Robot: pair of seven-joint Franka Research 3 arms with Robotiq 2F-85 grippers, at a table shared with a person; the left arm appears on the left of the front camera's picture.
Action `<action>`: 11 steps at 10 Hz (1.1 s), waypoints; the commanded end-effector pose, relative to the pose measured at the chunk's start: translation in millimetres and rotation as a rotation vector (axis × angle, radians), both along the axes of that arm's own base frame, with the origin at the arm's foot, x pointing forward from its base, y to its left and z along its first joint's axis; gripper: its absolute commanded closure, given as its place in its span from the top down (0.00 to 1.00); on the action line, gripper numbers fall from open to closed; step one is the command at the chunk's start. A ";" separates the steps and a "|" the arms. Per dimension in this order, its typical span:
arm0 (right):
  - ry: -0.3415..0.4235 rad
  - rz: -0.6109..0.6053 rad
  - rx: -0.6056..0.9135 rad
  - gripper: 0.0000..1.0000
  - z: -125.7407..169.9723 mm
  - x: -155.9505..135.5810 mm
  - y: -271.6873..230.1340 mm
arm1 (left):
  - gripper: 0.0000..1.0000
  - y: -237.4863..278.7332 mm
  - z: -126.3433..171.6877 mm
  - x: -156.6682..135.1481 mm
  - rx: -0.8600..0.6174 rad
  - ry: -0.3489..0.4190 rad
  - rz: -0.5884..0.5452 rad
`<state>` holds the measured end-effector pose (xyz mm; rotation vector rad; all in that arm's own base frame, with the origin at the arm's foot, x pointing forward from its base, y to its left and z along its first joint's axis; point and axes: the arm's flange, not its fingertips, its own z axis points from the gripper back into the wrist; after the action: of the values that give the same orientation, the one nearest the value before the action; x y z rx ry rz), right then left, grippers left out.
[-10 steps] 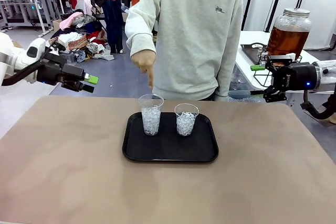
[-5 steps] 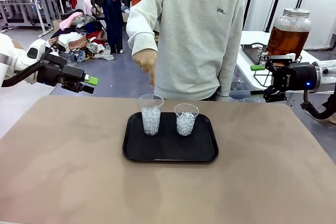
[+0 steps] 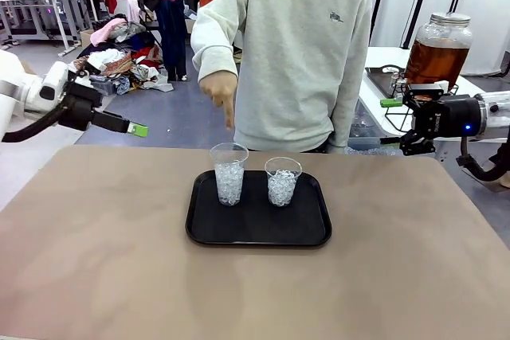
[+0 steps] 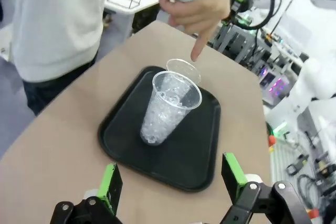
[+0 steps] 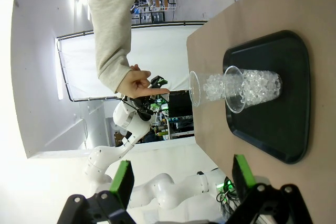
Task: Pour the drink into the iced cup.
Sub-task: Pick up the iced cup indicated by the human and present it to them.
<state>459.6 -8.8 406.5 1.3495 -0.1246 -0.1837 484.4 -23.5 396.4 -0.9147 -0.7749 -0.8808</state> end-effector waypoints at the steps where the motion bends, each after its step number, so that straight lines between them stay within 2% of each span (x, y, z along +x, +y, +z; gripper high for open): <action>1: -0.001 0.000 0.004 1.00 0.6 0.3 0.6 | 1.00 -8.7 -17.4 6.6 -0.027 -0.154 -0.048; 2: -0.001 0.000 0.004 1.00 0.6 0.3 0.6 | 1.00 -13.8 -25.0 9.8 -0.023 -0.222 -0.072; 5: -0.001 0.000 0.004 1.00 0.6 0.3 0.6 | 1.00 -31.1 -44.3 15.7 0.000 -0.314 -0.071; 7: -0.001 0.000 0.004 1.00 0.6 0.3 0.6 | 1.00 -35.8 -48.9 15.5 0.034 -0.320 -0.077; 8: -0.001 0.000 0.004 1.00 0.6 0.3 0.6 | 1.00 -35.5 -47.6 14.6 0.047 -0.299 -0.088; 11: -0.001 0.000 0.004 1.00 0.6 0.3 0.6 | 1.00 -32.5 -48.0 13.1 0.021 -0.290 -0.092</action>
<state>459.6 -8.9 406.4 1.3494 -0.1247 -0.1838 498.0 -56.6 347.6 -0.8075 -0.9713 -1.1182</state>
